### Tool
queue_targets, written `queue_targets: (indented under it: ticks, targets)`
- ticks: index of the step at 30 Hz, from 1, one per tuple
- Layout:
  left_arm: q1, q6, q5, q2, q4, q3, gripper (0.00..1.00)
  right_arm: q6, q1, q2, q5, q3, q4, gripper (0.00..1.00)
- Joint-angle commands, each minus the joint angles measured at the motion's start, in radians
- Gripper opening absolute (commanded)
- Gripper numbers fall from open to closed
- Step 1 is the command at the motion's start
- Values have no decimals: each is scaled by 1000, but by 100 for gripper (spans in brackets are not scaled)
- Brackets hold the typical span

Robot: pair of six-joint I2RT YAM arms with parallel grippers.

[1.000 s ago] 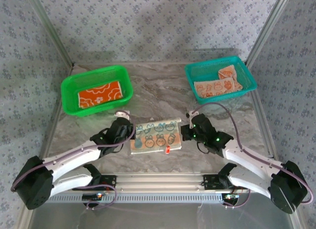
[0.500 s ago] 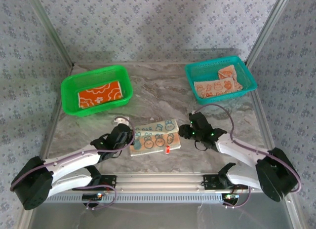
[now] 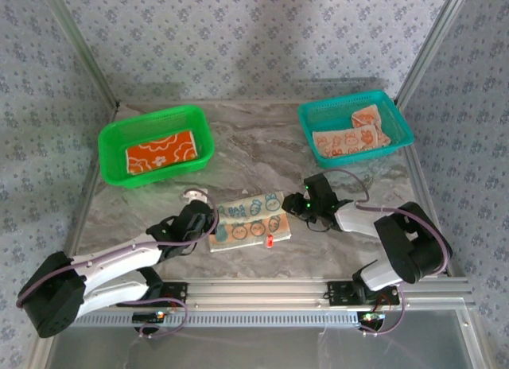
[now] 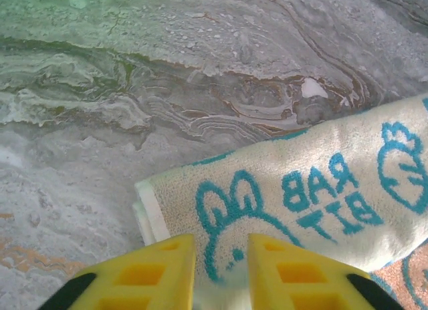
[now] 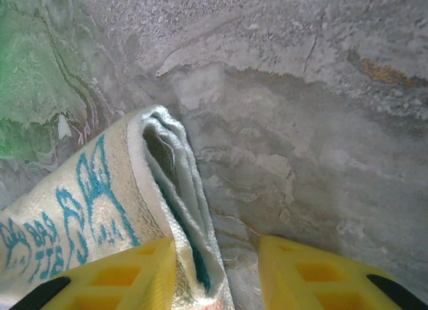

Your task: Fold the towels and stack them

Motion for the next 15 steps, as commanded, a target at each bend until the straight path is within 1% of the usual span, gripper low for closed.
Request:
queue_targets:
  ticks: [1,2,4,6,8,9,12,15]
  targets:
    - [-4,-43,-21,-37,-98,30,36,18,6,23,-52,21,41,38]
    - [-4,-56,-19,-54,-134,37,39,12,6,16,-51,22,29,39]
    - [-5,-113,-32,-96,-210,43,42,3,6,1,-47,20,3,39]
    - [-3,-165,-21,-136,-258,41,42,-10,4,-14,-42,21,-25,40]
    - [-2,-256,2,-162,-298,38,43,-24,4,-27,-43,25,-50,41]
    - [1,-325,15,-165,-324,41,45,-26,3,-33,-47,26,-58,41]
    - [19,-486,103,-143,-358,56,43,-39,3,-51,-57,30,-81,41]
    - [47,-617,198,-103,-340,66,39,-56,3,-73,-56,35,-110,41]
